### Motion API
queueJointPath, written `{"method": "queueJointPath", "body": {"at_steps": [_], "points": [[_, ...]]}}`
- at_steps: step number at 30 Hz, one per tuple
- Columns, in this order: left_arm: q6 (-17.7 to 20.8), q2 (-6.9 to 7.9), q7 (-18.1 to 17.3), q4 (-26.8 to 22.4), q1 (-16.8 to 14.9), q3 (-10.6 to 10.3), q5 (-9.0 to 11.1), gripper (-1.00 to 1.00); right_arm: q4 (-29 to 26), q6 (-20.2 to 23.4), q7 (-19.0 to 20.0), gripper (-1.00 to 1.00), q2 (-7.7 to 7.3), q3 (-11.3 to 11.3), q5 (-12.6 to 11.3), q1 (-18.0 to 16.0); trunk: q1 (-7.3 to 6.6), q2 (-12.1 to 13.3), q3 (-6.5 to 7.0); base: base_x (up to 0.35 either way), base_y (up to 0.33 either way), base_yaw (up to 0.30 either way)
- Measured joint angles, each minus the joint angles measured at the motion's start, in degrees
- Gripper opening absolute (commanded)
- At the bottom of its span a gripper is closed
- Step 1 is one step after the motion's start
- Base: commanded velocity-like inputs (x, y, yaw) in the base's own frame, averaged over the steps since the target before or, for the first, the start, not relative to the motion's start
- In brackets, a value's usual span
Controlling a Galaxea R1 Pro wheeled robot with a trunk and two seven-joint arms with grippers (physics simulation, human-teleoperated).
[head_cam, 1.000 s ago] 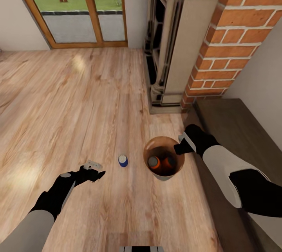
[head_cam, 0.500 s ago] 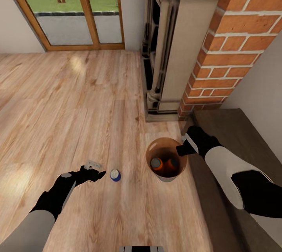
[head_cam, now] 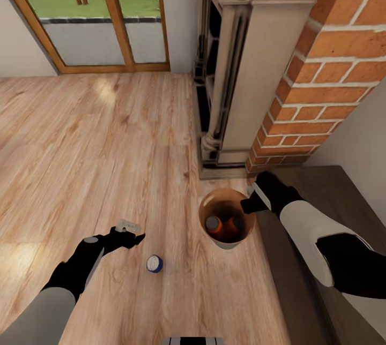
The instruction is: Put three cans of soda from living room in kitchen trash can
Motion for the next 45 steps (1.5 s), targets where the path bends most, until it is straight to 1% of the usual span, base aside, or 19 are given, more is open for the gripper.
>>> {"method": "queueJointPath", "body": {"at_steps": [6,11,12,13,14,15,18,19,21,22,25,29,30,31,35,38,39,42,45], "points": [[0.0,-0.15,0.2,1.2,0.0,0.0,0.0,1.00,-0.1,0.0,0.0,-1.00,0.17,0.0,0.0,0.0,0.00,0.0,0.00,0.124,0.000,0.000],[1.2,-0.47,3.2,2.4,-0.1,-0.2,-0.2,1.00,0.0,0.0,0.0,-1.00,0.42,0.1,-0.3,0.0,0.00,0.0,0.00,0.017,0.000,0.000],[3.4,-1.26,4.2,2.3,-0.1,-0.2,-0.1,1.00,0.0,0.0,0.0,-1.00,0.49,0.1,-0.3,0.0,0.00,0.0,0.00,0.004,0.000,0.000],[8.7,-3.32,5.0,1.6,-0.2,-0.4,0.0,1.00,-0.1,0.0,0.0,-1.00,0.52,0.1,-0.2,0.0,0.00,0.0,0.00,0.004,0.000,0.000],[10.7,-4.21,5.2,1.2,-0.2,-0.4,-0.1,1.00,-0.1,0.0,0.0,-1.00,0.53,0.0,-0.2,0.0,0.00,0.0,0.00,0.002,0.000,0.000],[14.0,-5.45,5.4,0.1,-0.5,-0.6,-0.1,1.00,-0.1,0.0,0.0,-1.00,0.54,0.0,-0.2,0.0,0.00,0.0,0.00,0.002,0.000,0.000],[18.6,-6.70,5.6,-1.8,-1.4,-0.8,-0.2,1.00,-0.1,0.0,0.0,-1.00,0.55,-0.1,-0.2,0.0,0.00,0.0,0.00,0.001,0.000,0.000],[22.2,-7.14,5.6,-2.8,-3.1,-1.1,-0.2,1.00,-0.1,0.0,0.0,-1.00,0.58,-0.1,-0.2,0.0,0.00,0.0,0.01,0.000,0.000,0.000],[25.5,-7.42,5.7,-3.4,-5.3,-1.4,-0.2,1.00,-0.1,0.0,0.0,-1.00,0.60,0.0,-0.1,0.0,0.00,0.0,0.01,0.000,0.000,0.000],[28.0,-7.61,5.7,-3.9,-7.0,-1.6,-0.2,1.00,-0.1,0.0,0.0,-1.00,0.57,-0.1,-0.2,0.0,0.00,0.0,0.01,0.000,0.000,0.000],[31.1,-7.80,5.8,-4.6,-9.2,-1.8,-0.2,1.00,-0.1,0.0,0.1,-1.00,0.25,-0.2,-0.3,-0.1,0.00,0.0,0.00,0.000,0.000,0.000],[31.4,-7.81,6.3,-4.7,-9.8,-1.8,-0.1,1.00,-0.1,0.0,0.1,-1.00,-0.01,-0.2,0.3,-0.2,0.00,0.0,0.00,0.000,0.000,0.000],[31.2,-7.81,6.4,-4.6,-9.9,-1.8,-0.1,1.00,-0.1,0.0,0.1,-1.00,-0.04,-0.2,0.3,-0.2,0.00,0.0,0.00,0.000,0.000,0.000],[30.0,-7.81,6.5,-4.3,-10.0,-1.8,-0.2,1.00,-0.1,0.0,0.1,-1.00,-0.10,-0.3,0.1,-0.4,0.00,0.0,0.00,0.000,0.000,0.000],[29.3,-7.89,6.6,-4.1,-10.0,-1.8,-0.1,1.00,-0.1,0.0,0.1,-1.00,-0.08,-0.4,-0.1,-1.5,0.00,0.0,0.00,0.000,0.000,0.000],[28.1,-8.01,6.9,-1.0,-9.7,-1.7,0.1,1.00,-0.3,-0.1,0.0,-1.00,0.10,-0.5,0.4,-4.1,0.00,0.0,0.01,0.000,0.000,0.000],[27.8,-8.00,7.2,0.6,-9.7,-1.6,0.2,1.00,0.0,0.0,0.1,-1.00,0.16,-0.4,0.0,-4.7,0.22,-0.4,-0.17,0.000,0.000,0.000],[27.3,-8.04,8.1,2.9,-9.6,-1.6,0.4,1.00,0.1,0.0,0.2,-1.00,0.24,-0.5,-0.9,-5.3,0.87,-1.6,-0.71,0.000,0.000,0.000],[27.0,-8.04,9.2,3.9,-9.6,-1.5,0.5,1.00,0.1,0.0,0.2,-1.00,0.50,-0.3,-0.2,-5.6,1.53,-2.8,-1.25,0.000,0.000,0.000]]}}
